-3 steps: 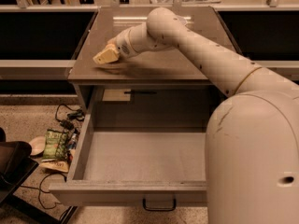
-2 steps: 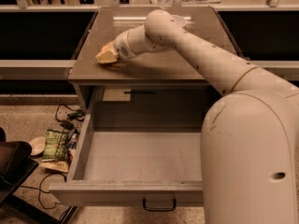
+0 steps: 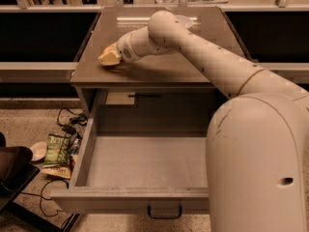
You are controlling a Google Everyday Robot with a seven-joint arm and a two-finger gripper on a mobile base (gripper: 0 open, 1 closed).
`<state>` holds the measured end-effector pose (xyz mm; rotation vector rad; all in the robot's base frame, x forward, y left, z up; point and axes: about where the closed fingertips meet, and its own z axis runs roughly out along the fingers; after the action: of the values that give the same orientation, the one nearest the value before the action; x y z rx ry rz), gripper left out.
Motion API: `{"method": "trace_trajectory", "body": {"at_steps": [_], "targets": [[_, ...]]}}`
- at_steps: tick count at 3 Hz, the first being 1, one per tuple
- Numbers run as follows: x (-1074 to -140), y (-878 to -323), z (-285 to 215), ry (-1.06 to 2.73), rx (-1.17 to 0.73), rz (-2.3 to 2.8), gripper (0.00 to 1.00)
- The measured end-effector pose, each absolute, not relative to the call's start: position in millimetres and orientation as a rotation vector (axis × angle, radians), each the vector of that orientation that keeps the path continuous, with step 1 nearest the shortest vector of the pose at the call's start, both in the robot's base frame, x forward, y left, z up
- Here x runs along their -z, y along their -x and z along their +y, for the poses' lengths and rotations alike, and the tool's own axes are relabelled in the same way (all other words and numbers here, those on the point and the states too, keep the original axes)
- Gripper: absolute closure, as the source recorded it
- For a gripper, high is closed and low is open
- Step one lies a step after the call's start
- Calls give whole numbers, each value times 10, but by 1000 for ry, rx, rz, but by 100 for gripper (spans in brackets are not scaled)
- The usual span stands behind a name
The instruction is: Place orange into top drawer
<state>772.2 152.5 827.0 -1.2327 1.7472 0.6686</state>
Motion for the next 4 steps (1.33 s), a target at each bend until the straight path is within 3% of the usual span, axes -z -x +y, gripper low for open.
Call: {"method": "trace_trajectory", "body": {"at_steps": [2, 3, 4], "targets": [[-8980, -6936, 1409, 1285, -622, 1534, 100], [-8800, -6298, 1317, 1313, -683, 1457, 100], [-8237, -5882, 878, 1341, -708, 1460, 100]]}}
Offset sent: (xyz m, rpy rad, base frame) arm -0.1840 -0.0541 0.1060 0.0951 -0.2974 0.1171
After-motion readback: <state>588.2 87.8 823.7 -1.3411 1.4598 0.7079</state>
